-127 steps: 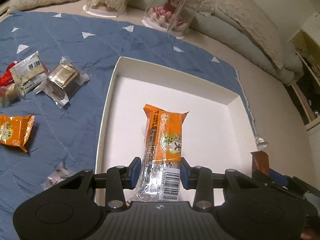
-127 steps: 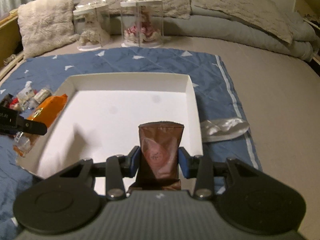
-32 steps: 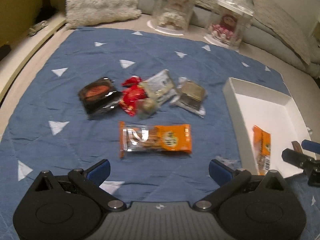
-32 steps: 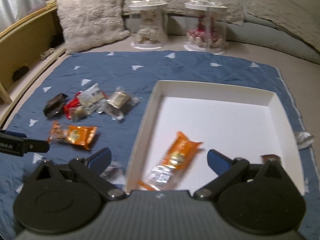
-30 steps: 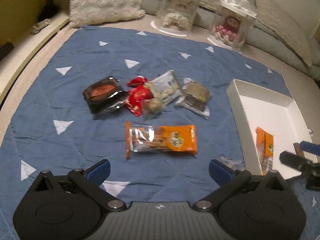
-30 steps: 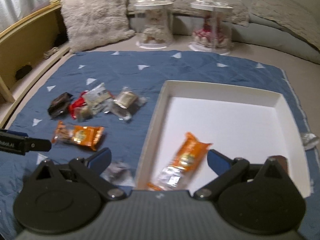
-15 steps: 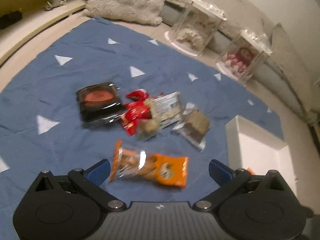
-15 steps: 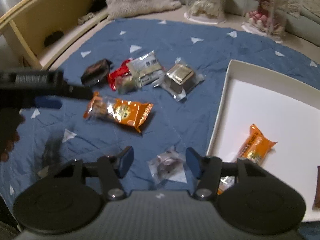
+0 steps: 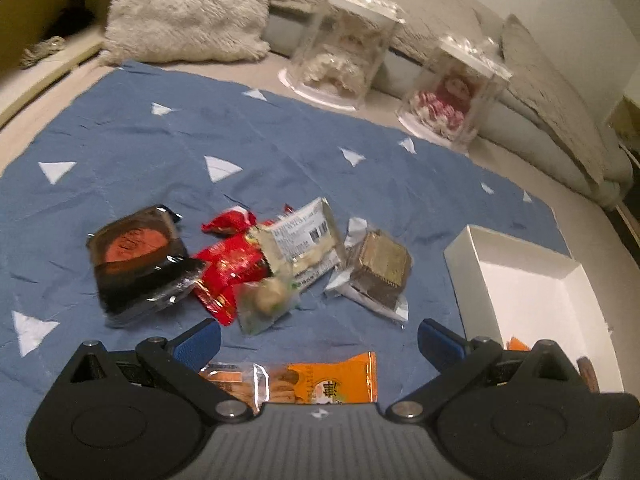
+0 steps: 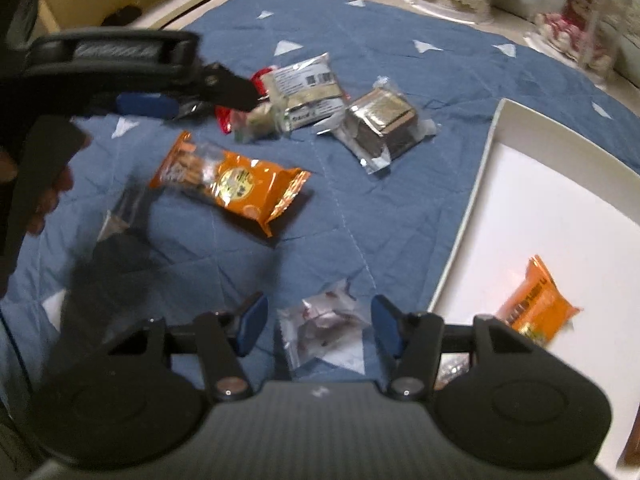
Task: Organize snacks
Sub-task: 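Grasp the small clear packet with the right tool while the left tool grasps an orange bag, then carry the orange bag and clear packet with both tools over the white tray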
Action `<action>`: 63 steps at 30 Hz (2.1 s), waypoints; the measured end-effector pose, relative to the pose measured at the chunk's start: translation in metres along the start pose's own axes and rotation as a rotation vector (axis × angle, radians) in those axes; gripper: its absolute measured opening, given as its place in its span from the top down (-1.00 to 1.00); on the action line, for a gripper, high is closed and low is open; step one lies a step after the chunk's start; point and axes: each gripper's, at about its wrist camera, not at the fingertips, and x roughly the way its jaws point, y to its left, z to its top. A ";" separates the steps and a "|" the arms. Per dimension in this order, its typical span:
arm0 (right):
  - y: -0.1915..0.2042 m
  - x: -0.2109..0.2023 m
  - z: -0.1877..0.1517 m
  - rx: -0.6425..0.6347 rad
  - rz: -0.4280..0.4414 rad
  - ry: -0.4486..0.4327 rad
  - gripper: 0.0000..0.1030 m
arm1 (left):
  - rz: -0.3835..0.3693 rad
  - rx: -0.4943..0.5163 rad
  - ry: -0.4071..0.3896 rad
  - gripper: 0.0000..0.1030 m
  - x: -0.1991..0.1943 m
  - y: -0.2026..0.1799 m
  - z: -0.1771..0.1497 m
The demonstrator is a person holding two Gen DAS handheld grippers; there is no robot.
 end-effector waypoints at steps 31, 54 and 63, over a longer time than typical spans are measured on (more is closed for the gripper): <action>0.027 0.012 -0.009 -0.270 -0.009 0.073 0.14 | 0.022 0.193 0.315 -0.96 0.006 -0.005 -0.036; 0.062 0.011 -0.047 -0.459 0.109 0.034 -0.32 | 0.204 0.340 0.339 -0.37 0.041 -0.030 -0.032; 0.050 0.006 -0.042 -0.439 0.169 0.030 -0.15 | 0.224 0.343 0.328 0.10 0.037 -0.023 -0.029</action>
